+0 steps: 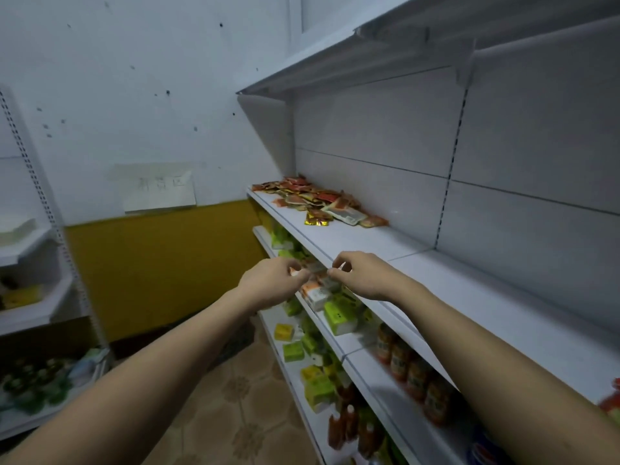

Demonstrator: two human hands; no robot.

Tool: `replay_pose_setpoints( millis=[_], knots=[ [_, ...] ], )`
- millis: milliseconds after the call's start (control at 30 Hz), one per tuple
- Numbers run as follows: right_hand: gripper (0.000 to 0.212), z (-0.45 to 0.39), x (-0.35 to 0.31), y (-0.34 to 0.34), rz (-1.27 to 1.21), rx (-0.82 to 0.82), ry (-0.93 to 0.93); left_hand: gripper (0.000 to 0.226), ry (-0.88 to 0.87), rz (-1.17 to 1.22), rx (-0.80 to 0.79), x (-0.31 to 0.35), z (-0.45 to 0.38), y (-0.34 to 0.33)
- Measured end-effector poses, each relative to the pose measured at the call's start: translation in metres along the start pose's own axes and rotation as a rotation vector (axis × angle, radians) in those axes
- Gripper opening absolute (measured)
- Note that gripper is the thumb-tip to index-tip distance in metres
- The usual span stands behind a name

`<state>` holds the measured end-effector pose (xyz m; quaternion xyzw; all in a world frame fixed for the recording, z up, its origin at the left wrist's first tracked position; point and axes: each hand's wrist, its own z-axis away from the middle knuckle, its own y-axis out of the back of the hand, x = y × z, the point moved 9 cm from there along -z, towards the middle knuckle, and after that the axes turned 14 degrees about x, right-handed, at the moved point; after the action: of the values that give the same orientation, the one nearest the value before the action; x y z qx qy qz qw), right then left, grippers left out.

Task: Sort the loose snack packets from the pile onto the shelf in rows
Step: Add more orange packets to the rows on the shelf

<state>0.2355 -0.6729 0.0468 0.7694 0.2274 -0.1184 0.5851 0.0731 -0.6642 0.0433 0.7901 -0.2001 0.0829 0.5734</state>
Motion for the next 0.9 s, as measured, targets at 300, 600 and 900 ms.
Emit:
replay_pose_setpoints(
  millis=[300, 600, 900],
  knots=[
    [0.04, -0.176, 0.055, -0.073, -0.029, -0.032, -0.039, 0.045, 0.019, -0.04, -0.012, -0.058, -0.165, -0.064],
    [0.035, -0.333, 0.044, -0.134, -0.078, -0.066, 0.013, 0.041, 0.072, 0.014, 0.009, -0.128, -0.301, -0.091],
    [0.032, -0.46, 0.058, -0.195, -0.075, -0.013, -0.087, 0.043, -0.033, 0.074, -0.016, -0.186, -0.449, -0.156]
  ],
)
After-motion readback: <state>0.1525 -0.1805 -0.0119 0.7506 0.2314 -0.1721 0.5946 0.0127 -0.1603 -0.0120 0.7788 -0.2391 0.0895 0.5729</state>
